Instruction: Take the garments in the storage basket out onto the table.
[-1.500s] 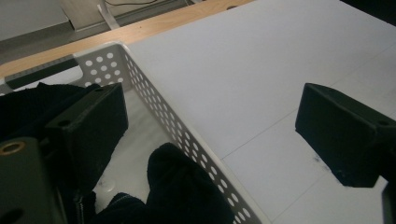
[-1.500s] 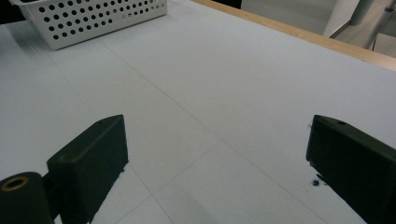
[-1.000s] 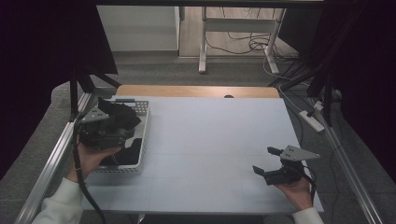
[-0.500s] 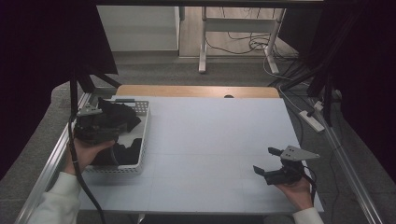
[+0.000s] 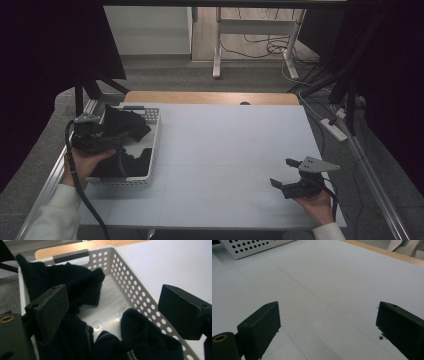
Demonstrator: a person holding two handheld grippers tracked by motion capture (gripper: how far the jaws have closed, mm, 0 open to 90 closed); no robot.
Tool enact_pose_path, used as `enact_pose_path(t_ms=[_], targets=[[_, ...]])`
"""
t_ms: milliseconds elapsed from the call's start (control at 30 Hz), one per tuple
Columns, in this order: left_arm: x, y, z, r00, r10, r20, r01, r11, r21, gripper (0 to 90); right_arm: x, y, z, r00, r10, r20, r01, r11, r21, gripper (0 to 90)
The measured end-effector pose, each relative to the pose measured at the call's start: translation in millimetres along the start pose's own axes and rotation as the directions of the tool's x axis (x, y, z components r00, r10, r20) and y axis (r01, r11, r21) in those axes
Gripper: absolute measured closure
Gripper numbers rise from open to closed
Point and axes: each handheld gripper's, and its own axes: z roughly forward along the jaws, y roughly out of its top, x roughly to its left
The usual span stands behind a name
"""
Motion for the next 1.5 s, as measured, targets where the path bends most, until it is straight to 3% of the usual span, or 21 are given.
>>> enact_pose_path(t_ms=[233,867,1300,1500], targets=[[8.9,0.6,2.4,0.9998,-0.016,-0.011,0.016,0.9996,0.022,9.7,0.3,-0.3,0.5,1.0000,0.000,0.001,0.000,1.000,-0.001,5.4],[17.1,0.8,16.1,0.9996,-0.019,-0.022,0.021,0.9959,0.088,9.7,1.0,-0.9,1.7,1.0000,-0.006,0.001,0.006,1.000,0.014,5.4],[27.1,-4.7,30.0,0.9979,-0.023,-0.060,0.033,0.9841,0.174,9.2,1.3,-1.2,2.5,1.0000,-0.008,-0.002,0.008,1.000,0.018,5.4],[30.0,-8.7,30.4,0.9983,-0.023,-0.053,0.033,0.9797,0.198,9.2,1.9,-1.3,2.6,0.9999,-0.010,0.000,0.010,1.000,0.021,5.4]])
